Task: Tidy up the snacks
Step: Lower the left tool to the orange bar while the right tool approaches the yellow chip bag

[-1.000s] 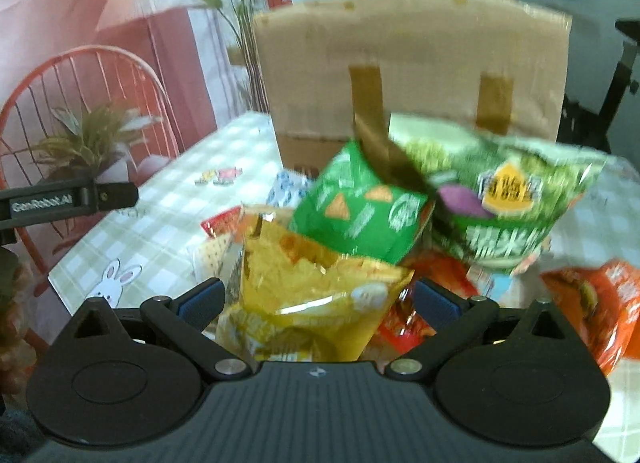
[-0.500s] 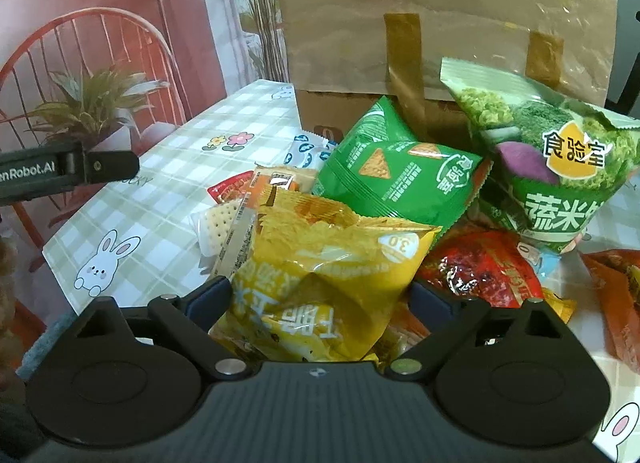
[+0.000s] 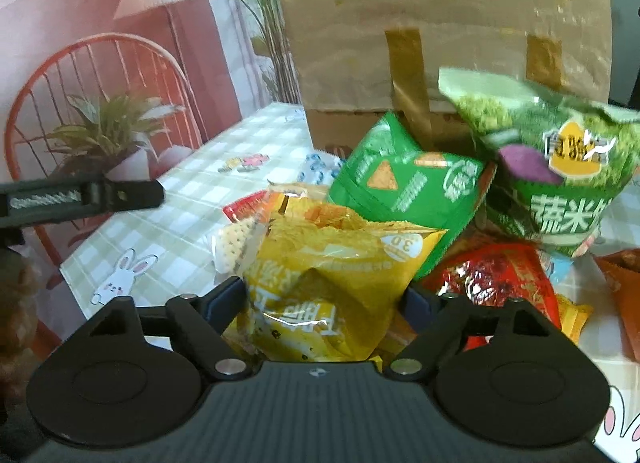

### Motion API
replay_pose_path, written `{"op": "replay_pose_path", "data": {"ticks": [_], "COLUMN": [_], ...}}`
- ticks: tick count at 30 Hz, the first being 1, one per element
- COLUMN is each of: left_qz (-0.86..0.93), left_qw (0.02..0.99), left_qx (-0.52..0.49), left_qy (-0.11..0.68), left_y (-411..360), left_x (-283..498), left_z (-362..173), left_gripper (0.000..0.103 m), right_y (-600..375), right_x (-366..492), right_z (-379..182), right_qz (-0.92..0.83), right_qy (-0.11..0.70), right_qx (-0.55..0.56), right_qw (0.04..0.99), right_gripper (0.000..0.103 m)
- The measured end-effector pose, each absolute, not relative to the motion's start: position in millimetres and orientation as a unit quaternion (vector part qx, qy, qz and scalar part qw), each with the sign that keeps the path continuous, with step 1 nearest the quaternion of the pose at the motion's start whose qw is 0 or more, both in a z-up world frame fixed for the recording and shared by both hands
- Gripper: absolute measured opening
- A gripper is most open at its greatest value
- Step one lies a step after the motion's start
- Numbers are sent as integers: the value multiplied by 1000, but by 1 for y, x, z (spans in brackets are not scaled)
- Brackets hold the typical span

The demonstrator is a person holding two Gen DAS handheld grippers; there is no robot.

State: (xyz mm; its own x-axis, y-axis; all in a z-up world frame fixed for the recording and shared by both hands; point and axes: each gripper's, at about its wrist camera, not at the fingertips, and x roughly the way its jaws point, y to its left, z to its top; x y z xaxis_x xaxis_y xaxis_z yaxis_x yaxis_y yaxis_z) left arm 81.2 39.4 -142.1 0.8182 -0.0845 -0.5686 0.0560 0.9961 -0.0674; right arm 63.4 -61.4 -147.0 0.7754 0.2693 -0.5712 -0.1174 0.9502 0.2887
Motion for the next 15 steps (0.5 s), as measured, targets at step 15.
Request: {"op": "replay_pose_path", "data": {"ticks": [15], "left_qz": [-94], "left_qw": [950], "left_qx": [-16], "left_qy": [296], "left_y": [13], "left_x": [99], "left_z": [-165], "left_gripper": [68], "right_y": [-68], "right_x": [30], "right_z": [-117], "right_qz": [46], "right_qy": [209], "right_qx": [38], "right_qw": [976], "right_gripper": [80]}}
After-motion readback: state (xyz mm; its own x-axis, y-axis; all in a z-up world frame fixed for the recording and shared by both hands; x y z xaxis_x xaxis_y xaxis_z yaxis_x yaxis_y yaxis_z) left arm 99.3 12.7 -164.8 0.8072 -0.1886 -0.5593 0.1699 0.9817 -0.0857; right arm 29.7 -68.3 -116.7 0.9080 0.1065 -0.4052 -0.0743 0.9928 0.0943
